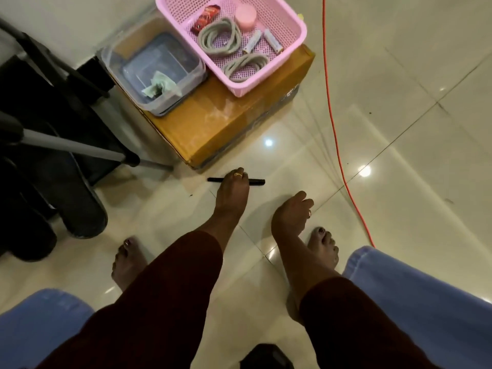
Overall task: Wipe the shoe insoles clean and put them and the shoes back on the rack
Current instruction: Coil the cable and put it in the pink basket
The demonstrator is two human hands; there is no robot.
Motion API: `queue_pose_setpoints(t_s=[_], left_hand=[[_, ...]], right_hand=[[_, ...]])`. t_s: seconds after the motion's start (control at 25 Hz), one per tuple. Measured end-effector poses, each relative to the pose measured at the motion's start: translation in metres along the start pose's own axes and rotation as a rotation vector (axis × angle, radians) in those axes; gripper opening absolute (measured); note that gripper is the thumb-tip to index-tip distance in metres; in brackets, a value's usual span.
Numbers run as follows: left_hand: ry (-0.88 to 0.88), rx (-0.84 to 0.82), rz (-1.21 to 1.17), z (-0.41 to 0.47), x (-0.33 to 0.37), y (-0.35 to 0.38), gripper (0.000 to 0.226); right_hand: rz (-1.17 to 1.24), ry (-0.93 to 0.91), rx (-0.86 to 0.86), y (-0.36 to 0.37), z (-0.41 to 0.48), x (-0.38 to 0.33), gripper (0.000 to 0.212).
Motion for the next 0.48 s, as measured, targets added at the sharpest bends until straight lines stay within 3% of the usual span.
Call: queue_pose_setpoints(t_s=[0.2, 0.28, 0.48], left_hand=[[-0.048, -0.054, -0.109, -0.015, -0.001, 0.004, 0.017], [-0.123, -0.111, -0.165, -0.025, -0.003, 0.002, 0.019], [-0.066, 0.158, -0.308, -0.041, 0.013, -0.041, 0.022]], right_hand=[[0.086, -0.056, -0.016, -0.001, -0.001, 0.006, 0.027], [0.171, -0.133, -0.005, -0.004, -0.007, 0.004, 0.024], [0.418, -0.283, 0.071, -0.036, -0.029, -0.033, 0.015]])
Point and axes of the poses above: each hand's wrist, its own z-axis towards the middle knuckle, its own y-axis out of the palm, x = y × z, the point moved 5 cm from there along z, towards the middle knuckle, and after that the axes turned 4 degrees about -z, right-handed, at the moved point
